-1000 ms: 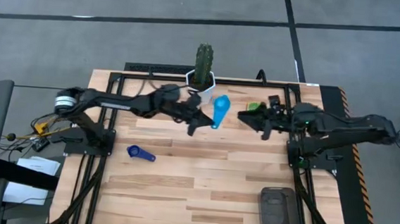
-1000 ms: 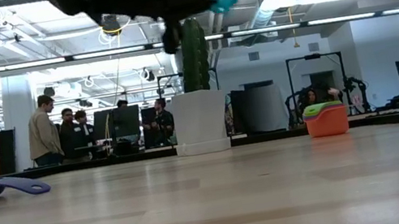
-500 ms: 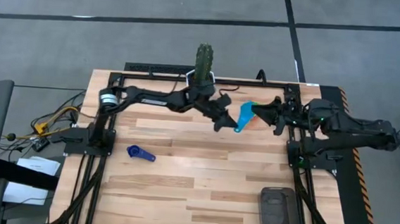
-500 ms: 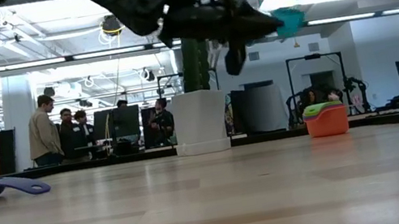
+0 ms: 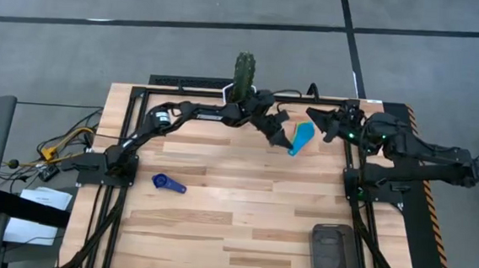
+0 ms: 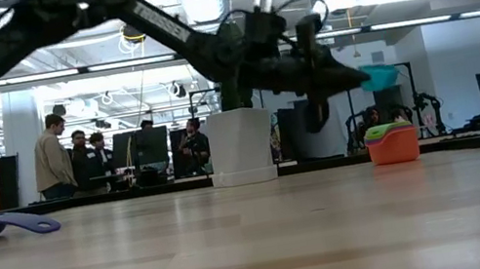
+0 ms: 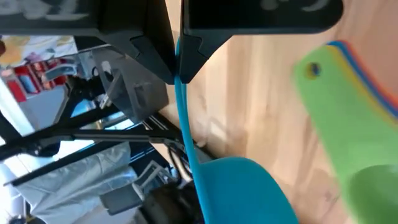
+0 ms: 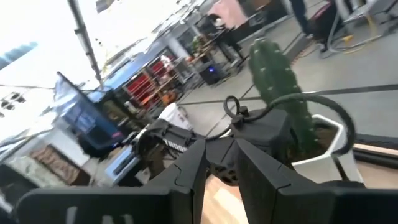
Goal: Nest measuring cups in basket
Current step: Stack the light blue measuring cup on top of the green measuring cup
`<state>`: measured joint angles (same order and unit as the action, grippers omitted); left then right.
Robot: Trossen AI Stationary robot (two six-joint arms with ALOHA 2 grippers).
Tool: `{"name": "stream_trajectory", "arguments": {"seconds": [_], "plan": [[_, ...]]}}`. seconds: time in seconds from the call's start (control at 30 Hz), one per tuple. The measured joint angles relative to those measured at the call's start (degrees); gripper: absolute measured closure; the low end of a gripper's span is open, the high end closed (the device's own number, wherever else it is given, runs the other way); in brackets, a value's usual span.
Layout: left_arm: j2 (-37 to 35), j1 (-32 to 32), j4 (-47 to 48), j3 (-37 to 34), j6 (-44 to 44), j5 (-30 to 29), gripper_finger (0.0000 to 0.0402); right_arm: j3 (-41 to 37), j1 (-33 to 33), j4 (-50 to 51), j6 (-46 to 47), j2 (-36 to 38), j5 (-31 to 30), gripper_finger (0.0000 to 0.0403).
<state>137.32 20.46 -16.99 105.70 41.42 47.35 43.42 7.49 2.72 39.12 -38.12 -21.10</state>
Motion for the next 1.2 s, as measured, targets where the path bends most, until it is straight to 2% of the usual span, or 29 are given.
{"name": "stream_trajectory", "arguments": {"seconds": [0.17, 0.4, 0.6, 0.73, 0.9, 1.1, 1.2], "plan": [[2.6, 1.1, -0.2, 2.2, 2.6, 0.1, 0.0401, 0.0, 0.7, -0.2, 1.4, -0.2, -1.7, 0.0296], [2.7, 2.1, 1.9, 2.3, 2.7, -0.5, 0.0401, 0.0, 0.7, -0.2, 2.0, -0.2, -5.0, 0.0296], [2.7, 1.9, 3.7, 2.2, -2.4, 1.1, 0.0401, 0.0, 1.3, 0.7, 2.0, -0.2, -6.0, 0.0296], [2.7, 1.5, -1.6, 2.2, -4.0, 4.5, 0.0401, 0.0, 1.3, 11.4, 5.2, -0.1, -6.3, 0.0296], [2.7, 1.3, -7.8, 2.2, -0.7, 5.0, 0.0401, 0.0, 1.3, 28.0, 14.4, 0.0, -7.7, 0.029], [2.7, 1.3, -9.2, 2.2, 2.8, 3.3, 0.0401, 0.0, 2.9, 36.3, 14.4, -0.6, -12.3, 0.0266], [2.7, 1.3, -9.4, 2.2, 3.2, 2.5, 0.0401, 0.0, 6.4, 39.7, 13.1, -2.2, -11.7, 0.0253]]}}
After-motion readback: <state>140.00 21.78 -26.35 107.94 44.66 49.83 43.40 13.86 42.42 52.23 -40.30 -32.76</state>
